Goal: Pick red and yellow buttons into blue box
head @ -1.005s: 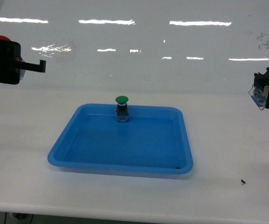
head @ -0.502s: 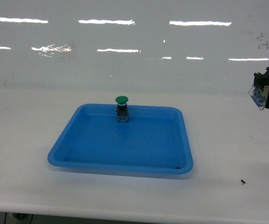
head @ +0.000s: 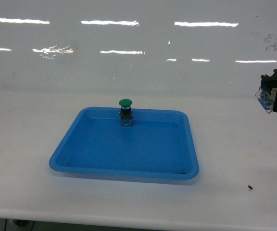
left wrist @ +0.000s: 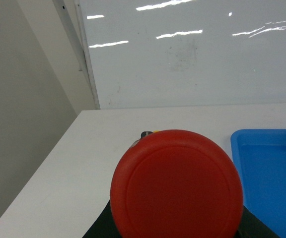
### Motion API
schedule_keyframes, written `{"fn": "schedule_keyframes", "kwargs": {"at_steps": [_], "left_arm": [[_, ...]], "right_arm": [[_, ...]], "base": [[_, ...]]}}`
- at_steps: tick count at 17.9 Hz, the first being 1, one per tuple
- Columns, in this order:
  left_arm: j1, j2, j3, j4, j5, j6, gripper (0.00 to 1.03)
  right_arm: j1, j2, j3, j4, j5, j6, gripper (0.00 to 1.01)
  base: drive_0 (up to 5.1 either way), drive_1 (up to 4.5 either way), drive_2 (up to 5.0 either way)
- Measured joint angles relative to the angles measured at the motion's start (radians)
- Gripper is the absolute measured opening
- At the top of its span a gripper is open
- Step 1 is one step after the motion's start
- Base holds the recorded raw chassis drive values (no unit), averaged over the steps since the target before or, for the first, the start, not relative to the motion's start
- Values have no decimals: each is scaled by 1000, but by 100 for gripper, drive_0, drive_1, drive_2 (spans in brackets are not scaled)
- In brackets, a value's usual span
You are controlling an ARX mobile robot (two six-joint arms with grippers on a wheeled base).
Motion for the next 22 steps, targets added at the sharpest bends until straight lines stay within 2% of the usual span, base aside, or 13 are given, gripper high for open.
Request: {"fn": "schedule_keyframes", "kwargs": {"at_steps": [5,8,10,13,15,18,22], "left_arm": [[0,-2,0,0,0,1,23],[16,-61,-34,-15,32,23,23],[36,-61,-35,-18,18,35,23],[38,-61,-35,-18,14,36,23],[37,-61,-35,-18,15,36,23],[37,-61,-35,-19,14,36,23],[37,-61,-35,-18,15,36,23]], "right_arm": [[0,0,0,0,0,0,26],[0,0,0,0,0,0,26],[0,-1,0,-4,0,0,26],[18,-88,-74,27,49,-5,26],[19,-152,-122,2,53,-5,26],[20,-197,-185,-28,33,-5,26],[57,-188,-248,-2,39,-5,26]], "base": [[0,0,0],[0,0,0],[0,0,0],[0,0,0],[0,0,0],[0,0,0],[0,0,0]]}}
